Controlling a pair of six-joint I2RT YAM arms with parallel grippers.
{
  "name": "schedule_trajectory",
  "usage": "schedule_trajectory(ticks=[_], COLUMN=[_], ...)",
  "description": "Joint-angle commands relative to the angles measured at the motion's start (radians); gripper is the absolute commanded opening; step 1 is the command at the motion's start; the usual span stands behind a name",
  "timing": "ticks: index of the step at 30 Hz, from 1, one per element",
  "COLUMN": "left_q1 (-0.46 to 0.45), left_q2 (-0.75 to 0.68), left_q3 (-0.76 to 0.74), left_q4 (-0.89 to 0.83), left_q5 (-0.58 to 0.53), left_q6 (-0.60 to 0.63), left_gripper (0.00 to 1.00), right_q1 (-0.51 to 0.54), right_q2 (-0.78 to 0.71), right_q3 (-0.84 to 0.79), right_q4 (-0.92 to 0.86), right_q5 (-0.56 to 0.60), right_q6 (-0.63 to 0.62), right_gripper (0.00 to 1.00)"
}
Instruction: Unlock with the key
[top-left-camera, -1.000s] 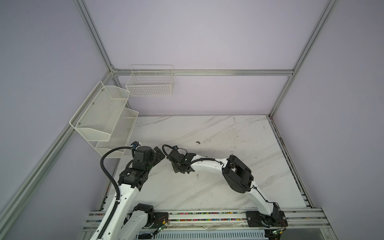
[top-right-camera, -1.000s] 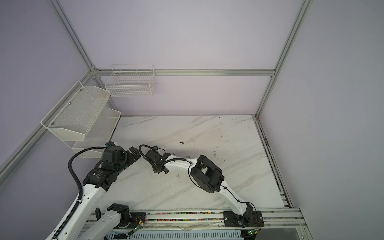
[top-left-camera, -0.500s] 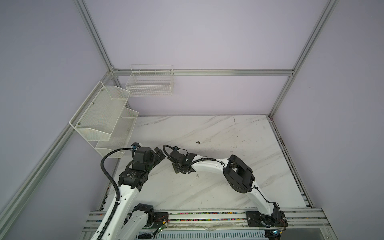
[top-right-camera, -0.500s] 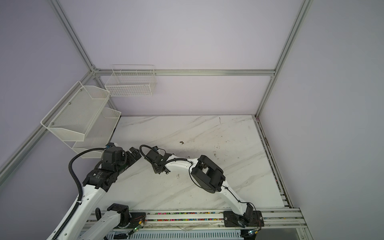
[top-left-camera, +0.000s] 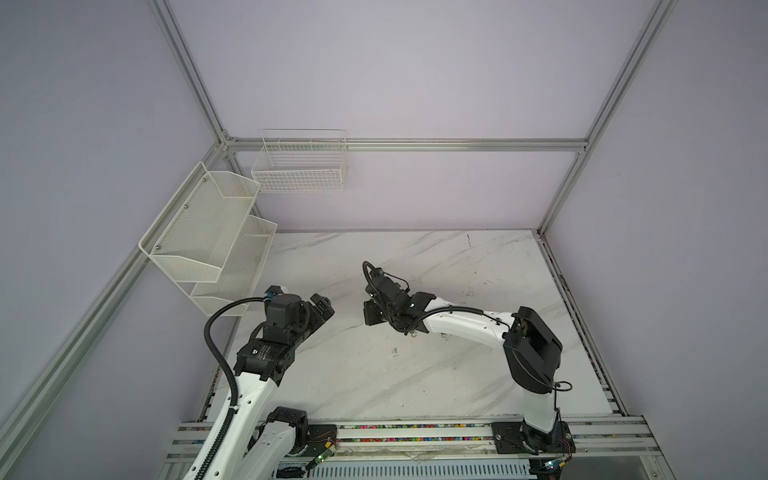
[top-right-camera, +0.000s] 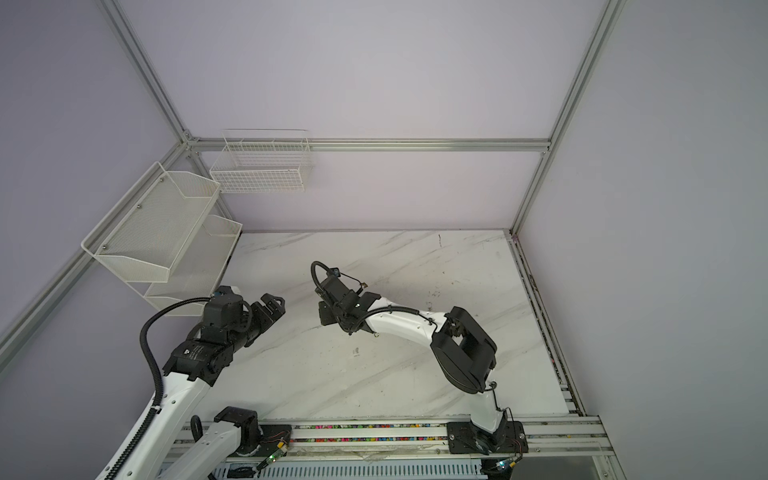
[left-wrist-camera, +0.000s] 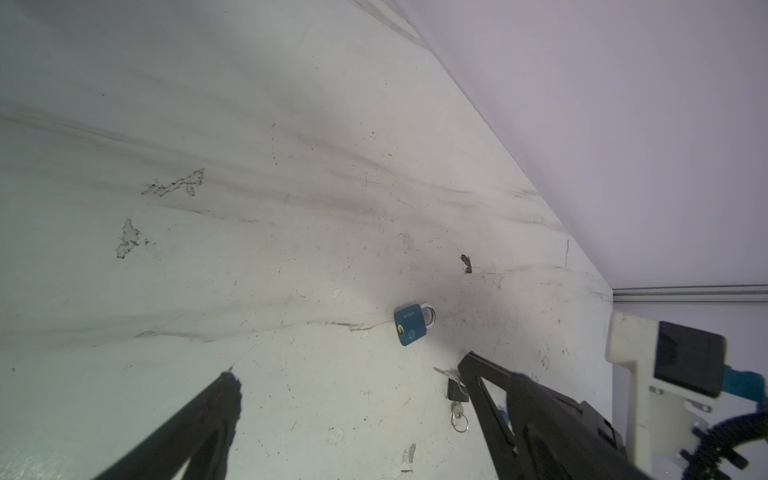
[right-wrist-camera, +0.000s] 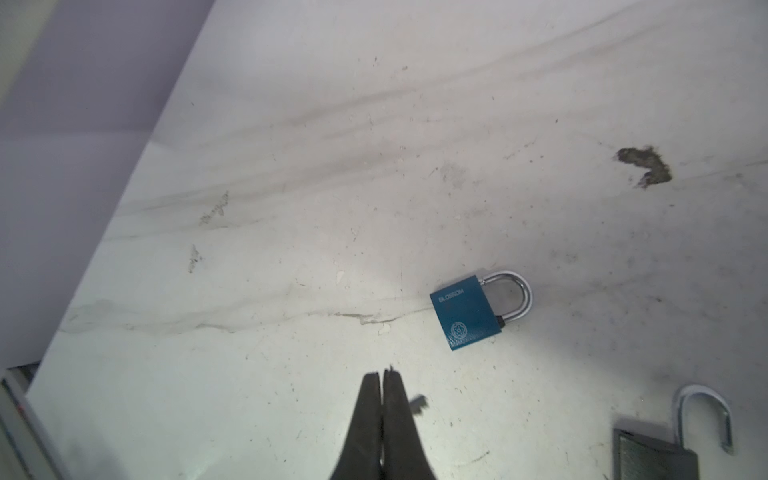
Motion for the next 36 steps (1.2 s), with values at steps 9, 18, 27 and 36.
schedule_trajectory(ticks=[9, 18, 27, 36], left_q1=[0.01, -0.064, -0.246, -0.343], left_q2=[-0.001, 0.024, 0.119, 0.296], left_q3=[-0.033, -0.074, -0.154, -0.194], left_q4=[0.313, 0.522, 0.867, 1.219], left_q5=[0.244, 0.298, 0.289, 0.335], left_q6=[-0.064, 0.005, 0.352, 0.65], left_gripper=[0.9, 0.85, 0.8, 0.74], right_q1=[-0.123, -0.22, -0.266, -0.278], right_q2=[-0.241, -0.371, -0.388, -0.419], right_q3=[-0.059, -0.083, -0.03, 0.0], right_q4=[0.042, -0.015, -0.118, -0.132], right_q5=[-0.139, -0.205, -0.297, -0.359], right_q6=[-0.01, -0.067, -0.005, 0.051], right_gripper=[0.0, 0.0, 0.0, 0.0])
